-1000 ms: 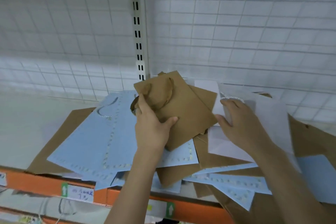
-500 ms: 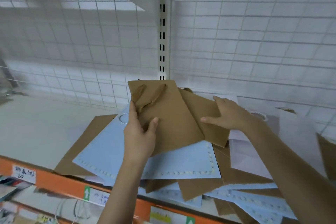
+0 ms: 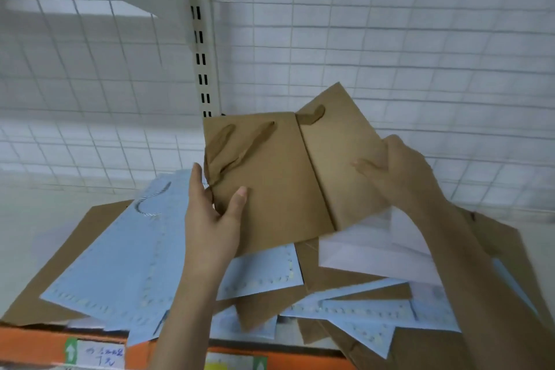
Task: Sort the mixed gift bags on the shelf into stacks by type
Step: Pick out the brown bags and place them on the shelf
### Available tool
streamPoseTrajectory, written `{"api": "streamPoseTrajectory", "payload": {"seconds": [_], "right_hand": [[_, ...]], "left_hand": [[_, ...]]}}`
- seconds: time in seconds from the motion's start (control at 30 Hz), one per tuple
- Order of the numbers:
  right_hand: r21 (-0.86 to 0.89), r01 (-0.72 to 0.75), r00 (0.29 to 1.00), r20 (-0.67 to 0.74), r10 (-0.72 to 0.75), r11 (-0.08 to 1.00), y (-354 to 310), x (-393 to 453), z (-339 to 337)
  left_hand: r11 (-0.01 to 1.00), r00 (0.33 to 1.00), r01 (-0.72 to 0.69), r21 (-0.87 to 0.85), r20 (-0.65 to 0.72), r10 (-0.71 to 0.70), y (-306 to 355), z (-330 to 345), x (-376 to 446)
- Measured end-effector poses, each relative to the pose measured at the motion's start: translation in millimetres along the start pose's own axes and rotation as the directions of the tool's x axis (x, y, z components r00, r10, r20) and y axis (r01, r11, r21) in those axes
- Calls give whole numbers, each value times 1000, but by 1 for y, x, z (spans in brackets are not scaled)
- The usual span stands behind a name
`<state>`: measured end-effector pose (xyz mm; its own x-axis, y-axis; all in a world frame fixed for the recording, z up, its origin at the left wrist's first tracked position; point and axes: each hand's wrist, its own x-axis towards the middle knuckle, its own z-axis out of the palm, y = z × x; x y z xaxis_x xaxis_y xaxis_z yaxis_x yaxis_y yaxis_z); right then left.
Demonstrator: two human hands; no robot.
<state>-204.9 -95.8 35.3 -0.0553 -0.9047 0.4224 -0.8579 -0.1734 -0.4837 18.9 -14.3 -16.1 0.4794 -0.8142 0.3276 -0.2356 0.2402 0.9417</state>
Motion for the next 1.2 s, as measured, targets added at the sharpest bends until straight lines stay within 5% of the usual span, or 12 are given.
{"api": "streamPoseTrajectory", "payload": {"seconds": [0.13, 0.4, 0.53, 0.73, 1.2], "right_hand": [[126, -82, 992, -84, 93, 989, 52, -37, -33], [341, -334, 931, -26, 364, 879, 190, -86, -91], [248, -283, 956, -9, 294, 927, 258, -98, -135], [195, -367, 930, 49, 365, 909, 357, -104, -170], [305, -376, 926, 86, 368, 875, 451, -79, -185]], "left_hand": [[998, 996, -56, -20, 66, 57, 10, 43, -16], [992, 973, -127, -16, 194, 128, 33, 158, -82], [989, 979, -146, 30, 150, 139, 41, 233, -131], [983, 955, -169, 73, 258, 145, 52, 336, -199], [970, 961, -140, 199, 263, 85, 65, 423, -212]]}}
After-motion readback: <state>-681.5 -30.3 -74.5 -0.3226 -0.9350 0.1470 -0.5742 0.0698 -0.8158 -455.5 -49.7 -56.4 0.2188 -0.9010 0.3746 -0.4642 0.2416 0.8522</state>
